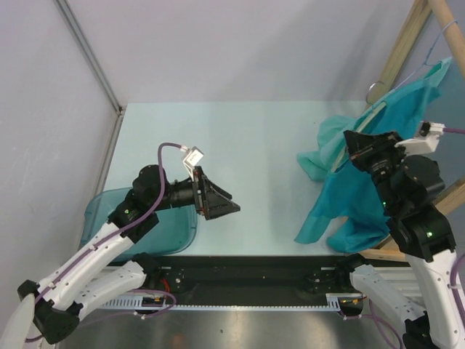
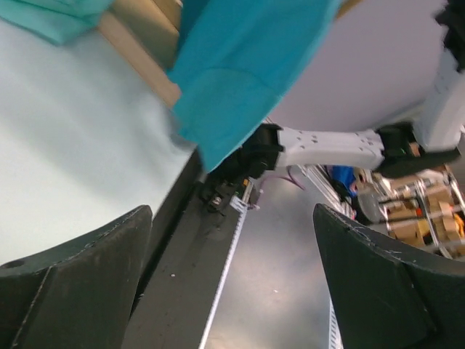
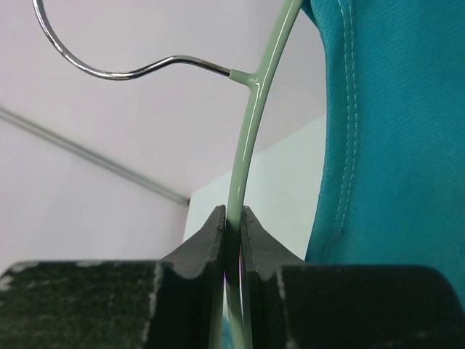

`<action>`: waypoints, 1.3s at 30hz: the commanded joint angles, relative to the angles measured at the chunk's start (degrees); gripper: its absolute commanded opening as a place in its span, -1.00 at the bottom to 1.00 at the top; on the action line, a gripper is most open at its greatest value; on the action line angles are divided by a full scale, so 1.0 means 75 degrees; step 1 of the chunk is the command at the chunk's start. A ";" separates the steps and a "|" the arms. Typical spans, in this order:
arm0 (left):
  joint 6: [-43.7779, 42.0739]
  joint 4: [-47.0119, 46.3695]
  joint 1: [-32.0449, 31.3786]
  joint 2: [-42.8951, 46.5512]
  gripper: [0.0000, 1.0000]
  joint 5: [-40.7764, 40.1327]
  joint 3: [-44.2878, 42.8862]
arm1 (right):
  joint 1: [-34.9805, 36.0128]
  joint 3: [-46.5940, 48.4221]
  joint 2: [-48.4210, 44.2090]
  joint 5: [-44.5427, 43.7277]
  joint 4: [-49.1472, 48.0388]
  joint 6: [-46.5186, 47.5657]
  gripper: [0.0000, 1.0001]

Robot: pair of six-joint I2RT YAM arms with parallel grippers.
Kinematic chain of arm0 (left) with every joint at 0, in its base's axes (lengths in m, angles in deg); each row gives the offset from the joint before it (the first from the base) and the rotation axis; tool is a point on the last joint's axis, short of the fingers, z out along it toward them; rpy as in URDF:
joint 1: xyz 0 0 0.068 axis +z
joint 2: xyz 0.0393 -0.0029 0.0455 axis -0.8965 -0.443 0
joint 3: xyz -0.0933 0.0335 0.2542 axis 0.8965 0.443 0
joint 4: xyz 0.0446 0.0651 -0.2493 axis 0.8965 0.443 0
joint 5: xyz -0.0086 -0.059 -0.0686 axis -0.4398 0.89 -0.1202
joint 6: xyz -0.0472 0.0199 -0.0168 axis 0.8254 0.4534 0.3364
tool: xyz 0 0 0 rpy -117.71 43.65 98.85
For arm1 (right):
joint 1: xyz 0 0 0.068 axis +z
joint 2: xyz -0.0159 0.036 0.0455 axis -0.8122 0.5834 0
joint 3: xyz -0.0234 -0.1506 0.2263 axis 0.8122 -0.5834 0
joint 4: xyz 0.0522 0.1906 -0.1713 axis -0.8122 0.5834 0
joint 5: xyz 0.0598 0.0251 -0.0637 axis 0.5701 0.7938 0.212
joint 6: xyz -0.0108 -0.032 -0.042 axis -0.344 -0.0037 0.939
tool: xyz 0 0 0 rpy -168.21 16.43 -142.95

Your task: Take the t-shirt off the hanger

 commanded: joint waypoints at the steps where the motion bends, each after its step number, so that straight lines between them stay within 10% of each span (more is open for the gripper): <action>1: -0.0691 -0.0504 -0.1283 -0.0057 0.96 -0.0356 -0.0811 | 0.0244 -0.0388 0.0186 0.1065 -0.1218 -0.1128 -1.00; 8: -0.2438 -0.0351 -0.4003 -0.1026 0.99 -0.2853 -0.2146 | 0.2058 -0.0541 0.0467 -0.0981 -0.1699 -0.1574 -1.00; 22: -0.3553 -0.0434 -0.4299 -0.3033 1.00 -0.5558 -0.3167 | 0.5399 -0.0810 0.1007 -0.3950 -0.2225 -0.2582 -0.95; 32: -0.3916 0.1018 -0.4123 -0.2273 -0.98 -0.5598 -0.3552 | 0.6010 -0.0915 0.1205 -0.3660 -0.3140 -0.1916 -0.72; 39: -0.4525 0.2986 -0.3959 -0.1522 -0.99 -0.5551 -0.4456 | 0.6011 -0.0833 0.1452 -0.2969 -0.3139 -0.0674 -0.46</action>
